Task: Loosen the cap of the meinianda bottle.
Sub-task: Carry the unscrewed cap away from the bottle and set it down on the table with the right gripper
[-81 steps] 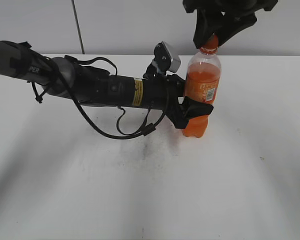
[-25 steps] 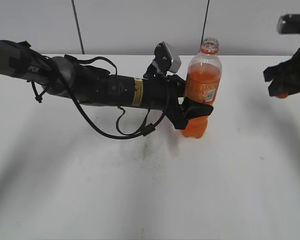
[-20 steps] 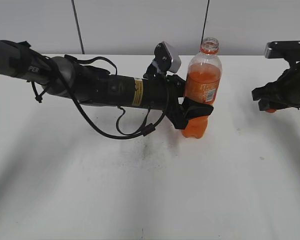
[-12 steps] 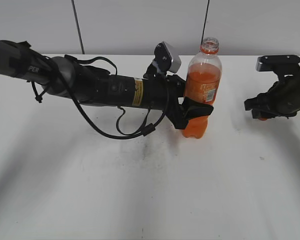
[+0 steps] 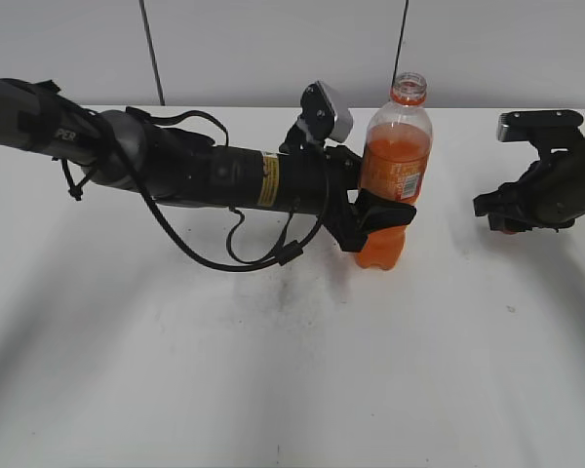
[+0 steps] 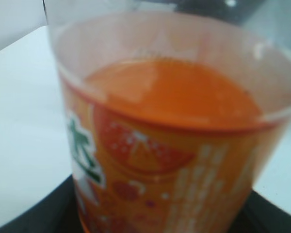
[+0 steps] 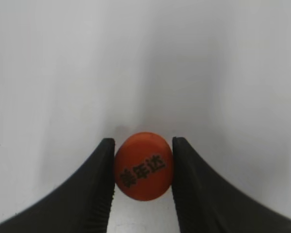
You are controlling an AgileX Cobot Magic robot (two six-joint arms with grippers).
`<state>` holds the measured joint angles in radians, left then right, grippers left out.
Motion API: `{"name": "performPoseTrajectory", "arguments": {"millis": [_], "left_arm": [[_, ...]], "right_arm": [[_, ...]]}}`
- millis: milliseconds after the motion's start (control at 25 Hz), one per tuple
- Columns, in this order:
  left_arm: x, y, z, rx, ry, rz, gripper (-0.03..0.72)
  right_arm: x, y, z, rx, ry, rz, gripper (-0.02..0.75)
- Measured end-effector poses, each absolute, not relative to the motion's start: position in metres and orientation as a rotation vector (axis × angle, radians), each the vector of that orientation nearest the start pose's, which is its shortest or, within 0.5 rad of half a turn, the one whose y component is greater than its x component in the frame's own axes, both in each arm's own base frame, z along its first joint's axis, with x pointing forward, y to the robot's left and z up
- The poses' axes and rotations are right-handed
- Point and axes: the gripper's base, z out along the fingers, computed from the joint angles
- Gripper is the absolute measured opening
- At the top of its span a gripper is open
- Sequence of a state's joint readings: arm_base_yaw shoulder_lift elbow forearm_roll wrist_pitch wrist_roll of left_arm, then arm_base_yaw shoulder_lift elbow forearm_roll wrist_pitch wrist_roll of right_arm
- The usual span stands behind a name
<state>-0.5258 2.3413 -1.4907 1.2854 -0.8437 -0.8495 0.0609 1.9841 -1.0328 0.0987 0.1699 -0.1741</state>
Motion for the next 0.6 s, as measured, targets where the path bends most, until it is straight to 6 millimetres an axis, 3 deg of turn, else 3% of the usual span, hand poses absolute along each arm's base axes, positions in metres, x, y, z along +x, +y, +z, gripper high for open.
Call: {"name": "performPoseTrajectory", "arguments": {"millis": [440,520,600], "left_arm": [[0.381,-0.296,0.113,1.247,1.566,-0.944,0.419],[0.381,-0.296,0.113,1.246,1.566,-0.944,0.419],[0.381,-0.296,0.113,1.246,1.566,-0.944,0.419]], "right_arm": [[0.373,0.024,0.095,-0.184,2.632,0.016,0.279],[0.372,0.024,0.095,-0.186,2.645,0.018,0.323],[0.371,0.024,0.094,-0.187,2.657,0.02,0.428]]}}
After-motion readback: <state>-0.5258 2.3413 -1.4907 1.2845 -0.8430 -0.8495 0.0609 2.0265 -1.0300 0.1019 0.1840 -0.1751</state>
